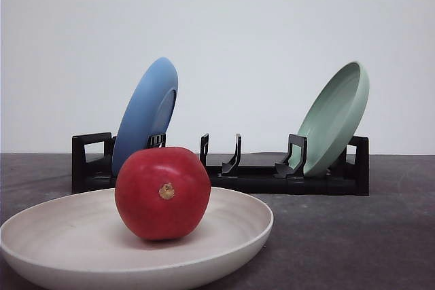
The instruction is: Place pomegranate in white plate
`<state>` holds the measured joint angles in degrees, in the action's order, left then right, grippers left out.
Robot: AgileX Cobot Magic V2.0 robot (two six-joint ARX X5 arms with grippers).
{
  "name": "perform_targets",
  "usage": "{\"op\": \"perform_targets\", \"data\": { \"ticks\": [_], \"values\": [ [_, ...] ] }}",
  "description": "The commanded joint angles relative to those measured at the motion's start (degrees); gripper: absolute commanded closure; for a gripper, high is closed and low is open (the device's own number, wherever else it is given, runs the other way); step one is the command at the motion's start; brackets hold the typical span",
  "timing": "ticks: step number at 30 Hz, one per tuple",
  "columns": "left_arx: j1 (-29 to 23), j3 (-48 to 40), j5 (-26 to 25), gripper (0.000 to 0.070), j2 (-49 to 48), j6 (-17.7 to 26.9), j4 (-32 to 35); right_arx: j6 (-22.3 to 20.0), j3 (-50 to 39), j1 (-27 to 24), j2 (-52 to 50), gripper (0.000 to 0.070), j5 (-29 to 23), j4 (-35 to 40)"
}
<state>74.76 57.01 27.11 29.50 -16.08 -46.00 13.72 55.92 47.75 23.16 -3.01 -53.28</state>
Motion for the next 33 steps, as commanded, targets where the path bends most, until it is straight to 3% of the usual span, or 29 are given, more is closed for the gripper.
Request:
{"op": "perform_targets", "data": {
  "ticks": [1, 4, 7, 9, 12, 17, 24, 29, 33],
  "values": [
    [0.74, 0.32, 0.28, 0.0700, 0.08, 0.44, 1.08, -0.24, 0.50, 0.46, 0.28, 0.0693, -0.06, 0.61],
    [-0.43, -0.07, 0.14, 0.0700, -0.96, 0.44, 1.01, -0.26, 0.50, 0.46, 0.28, 0.0693, -0.06, 0.65],
    [-5.71, -1.56, -2.29, 0.0700, -2.14, 0.43, 1.84, -0.26, 0.50, 0.46, 0.28, 0.0693, -0.06, 0.66],
    [-11.49, -3.81, -3.18, 0.0700, -3.51, 1.81, 2.65, -0.25, 0.50, 0.46, 0.28, 0.0693, -0.06, 0.66],
    [-22.25, -9.63, -2.52, 0.0700, -6.50, 8.13, 5.78, -0.26, 0.52, 0.46, 0.28, 0.0693, -0.06, 0.66],
    [-40.66, -25.60, -3.90, 0.0700, -14.29, 17.14, 21.26, -0.26, 0.52, 0.46, 0.28, 0.0693, -0.07, 0.66],
    [-62.69, -44.56, -16.65, 0.0700, -22.80, 18.36, 34.82, -0.25, 0.52, 0.46, 0.28, 0.0693, -0.06, 0.66],
    [-70.97, -52.26, -25.89, 0.0700, -26.44, 18.45, 38.58, -0.26, 0.52, 0.46, 0.28, 0.0693, -0.06, 0.66],
    [-74.01, -55.32, -27.35, 0.0700, -28.45, 18.47, 38.29, -0.25, 0.53, 0.46, 0.28, 0.0693, -0.06, 0.66]
  ]
}}
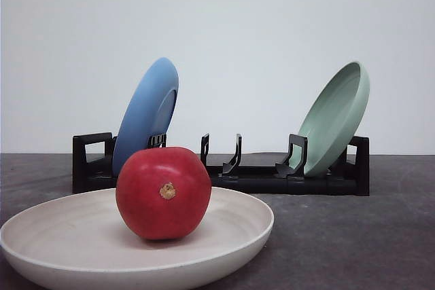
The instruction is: Place pomegranate in white plate
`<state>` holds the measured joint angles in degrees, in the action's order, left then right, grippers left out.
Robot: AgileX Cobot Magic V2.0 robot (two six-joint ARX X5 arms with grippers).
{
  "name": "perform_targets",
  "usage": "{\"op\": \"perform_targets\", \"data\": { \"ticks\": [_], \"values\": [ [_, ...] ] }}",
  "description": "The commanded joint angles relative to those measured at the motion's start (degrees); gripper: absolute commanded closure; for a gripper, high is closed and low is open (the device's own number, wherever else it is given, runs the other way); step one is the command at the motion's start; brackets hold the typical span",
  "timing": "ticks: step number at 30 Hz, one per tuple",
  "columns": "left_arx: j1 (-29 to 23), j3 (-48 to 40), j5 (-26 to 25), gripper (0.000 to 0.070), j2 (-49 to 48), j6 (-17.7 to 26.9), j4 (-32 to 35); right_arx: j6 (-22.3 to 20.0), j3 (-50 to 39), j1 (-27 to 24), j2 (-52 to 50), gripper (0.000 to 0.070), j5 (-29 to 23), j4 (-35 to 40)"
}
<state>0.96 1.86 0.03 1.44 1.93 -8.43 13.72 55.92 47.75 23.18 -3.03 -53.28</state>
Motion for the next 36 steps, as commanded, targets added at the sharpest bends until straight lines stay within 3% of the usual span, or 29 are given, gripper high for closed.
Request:
{"op": "perform_targets", "data": {
  "ticks": [1, 11, 36],
  "values": [
    [-0.49, -0.70, -0.21, 0.0700, -0.98, 0.46, 0.70, -0.26, 0.52, 0.46, 0.26, 0.0693, -0.04, 0.66],
    [-0.73, -1.17, 0.45, 0.0700, -1.29, 2.57, -2.08, -0.26, 0.55, 0.46, 0.26, 0.0693, -0.04, 0.72],
    [-0.67, -1.17, 0.40, 0.0700, -1.29, 2.54, -2.25, -0.34, 0.39, 0.29, 0.21, 0.0693, -0.10, 0.96]
  ]
}}
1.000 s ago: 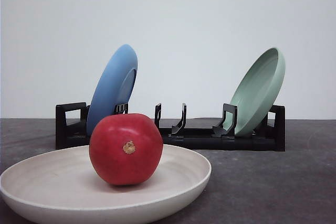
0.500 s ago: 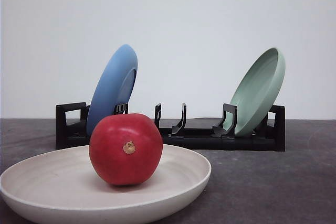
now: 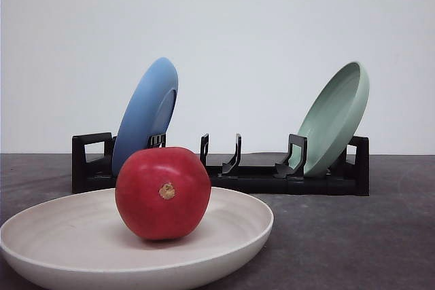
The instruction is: Place pomegranate in white plate
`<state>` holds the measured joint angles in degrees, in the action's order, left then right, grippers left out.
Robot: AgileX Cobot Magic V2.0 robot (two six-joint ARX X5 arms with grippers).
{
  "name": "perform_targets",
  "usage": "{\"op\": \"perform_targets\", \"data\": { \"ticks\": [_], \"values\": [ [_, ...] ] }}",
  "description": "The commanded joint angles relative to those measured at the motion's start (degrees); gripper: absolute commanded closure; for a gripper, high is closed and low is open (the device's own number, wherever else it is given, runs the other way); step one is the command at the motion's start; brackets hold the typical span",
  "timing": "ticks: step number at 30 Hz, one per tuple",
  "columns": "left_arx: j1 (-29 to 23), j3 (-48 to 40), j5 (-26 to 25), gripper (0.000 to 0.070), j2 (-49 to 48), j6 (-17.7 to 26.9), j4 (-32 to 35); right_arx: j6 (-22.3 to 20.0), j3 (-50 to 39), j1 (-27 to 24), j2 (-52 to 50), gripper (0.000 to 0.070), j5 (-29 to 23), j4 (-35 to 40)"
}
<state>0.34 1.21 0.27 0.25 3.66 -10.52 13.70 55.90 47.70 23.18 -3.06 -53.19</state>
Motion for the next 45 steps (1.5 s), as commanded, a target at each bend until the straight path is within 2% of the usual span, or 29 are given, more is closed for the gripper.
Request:
{"op": "perform_targets", "data": {
  "ticks": [1, 3, 5, 9, 13, 16, 20, 26, 29, 34, 37, 45],
  "values": [
    [-0.04, -0.52, 0.15, 0.0700, -0.11, 0.81, -0.15, -0.65, 0.18, -0.64, 0.15, 0.0693, -0.69, 0.84],
    [-0.04, -0.52, 0.15, 0.0700, -0.11, 0.81, -0.17, -2.32, -0.93, -4.37, -0.18, 0.0693, -0.31, 1.64],
    [-0.04, -0.52, 0.15, 0.0700, -0.11, 0.81, -0.19, -7.43, -4.49, -10.68, -1.05, 0.0693, 0.23, 5.56],
    [-0.04, -0.52, 0.15, 0.0700, -0.11, 0.81, -0.17, -12.23, -18.10, -24.29, -6.14, 0.0693, -0.01, 22.89],
    [-0.04, -0.52, 0.15, 0.0700, -0.11, 0.81, -0.17, -12.80, -33.30, -34.40, -12.22, 0.0693, 0.01, 41.42],
    [-0.04, -0.52, 0.17, 0.0700, -0.11, 0.81, -0.17, -13.03, -41.57, -38.56, -16.15, 0.0693, -0.08, 47.68],
    [-0.04, -0.52, 0.15, 0.0700, -0.11, 0.81, -0.17, -14.36, -48.31, -40.87, -20.12, 0.0693, -1.08, 48.04],
    [-0.04, -0.52, 0.15, 0.0700, -0.11, 0.81, -0.17, -14.73, -55.23, -41.19, -22.97, 0.0693, -1.68, 47.28],
    [-0.04, -0.52, 0.15, 0.0700, -0.11, 0.81, -0.19, -18.20, -55.30, -41.36, -22.97, 0.0693, -2.52, 44.40],
    [-0.04, -0.52, 0.15, 0.0700, -0.11, 0.81, -0.17, -19.85, -55.30, -41.52, -22.97, 0.0693, -3.40, 43.34],
    [-0.04, -0.52, 0.15, 0.0700, -0.11, 0.81, -0.17, -22.36, -55.30, -41.52, -22.97, 0.0693, -3.41, 43.34],
    [-0.04, -0.52, 0.15, 0.0700, -0.11, 0.81, -0.17, -21.84, -55.30, -41.52, -22.97, 0.0693, -3.00, 44.21]
  ]
}}
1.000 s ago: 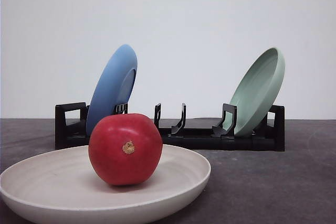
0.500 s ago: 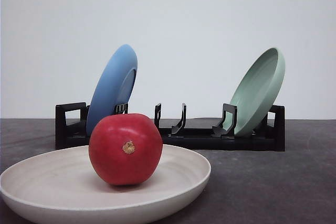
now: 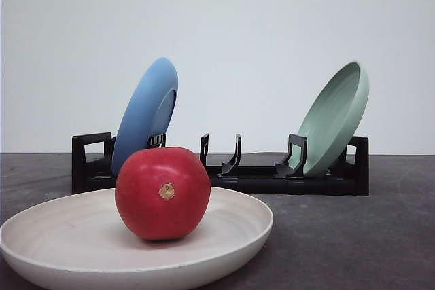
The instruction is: Place pomegranate in white plate
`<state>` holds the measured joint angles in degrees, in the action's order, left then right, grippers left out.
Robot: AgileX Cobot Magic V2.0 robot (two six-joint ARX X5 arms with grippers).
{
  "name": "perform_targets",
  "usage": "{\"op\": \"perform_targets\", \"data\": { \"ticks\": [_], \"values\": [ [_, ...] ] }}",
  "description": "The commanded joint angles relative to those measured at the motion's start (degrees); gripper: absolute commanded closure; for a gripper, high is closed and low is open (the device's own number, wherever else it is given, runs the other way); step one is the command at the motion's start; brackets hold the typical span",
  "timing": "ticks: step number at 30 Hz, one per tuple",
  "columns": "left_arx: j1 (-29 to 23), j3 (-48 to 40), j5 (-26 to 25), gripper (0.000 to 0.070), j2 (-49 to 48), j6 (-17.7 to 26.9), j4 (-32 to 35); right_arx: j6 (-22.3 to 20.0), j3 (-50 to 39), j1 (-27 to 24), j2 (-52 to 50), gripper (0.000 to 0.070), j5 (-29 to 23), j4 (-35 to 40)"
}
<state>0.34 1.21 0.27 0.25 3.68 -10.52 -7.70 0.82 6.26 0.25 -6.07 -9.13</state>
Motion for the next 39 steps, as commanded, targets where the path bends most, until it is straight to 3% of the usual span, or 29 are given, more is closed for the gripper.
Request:
{"op": "perform_targets", "data": {
  "ticks": [1, 39],
  "values": [
    [-0.04, -0.52, 0.15, 0.0700, -0.11, 0.79, -0.17, -0.42, -0.22, -0.09, -0.04, 0.0693, 0.00, 0.12],
    [-0.04, -0.52, 0.15, 0.0700, -0.11, 0.79, -0.17, -0.42, -0.20, -0.09, -0.04, 0.0693, 0.00, 0.11]
  ]
}}
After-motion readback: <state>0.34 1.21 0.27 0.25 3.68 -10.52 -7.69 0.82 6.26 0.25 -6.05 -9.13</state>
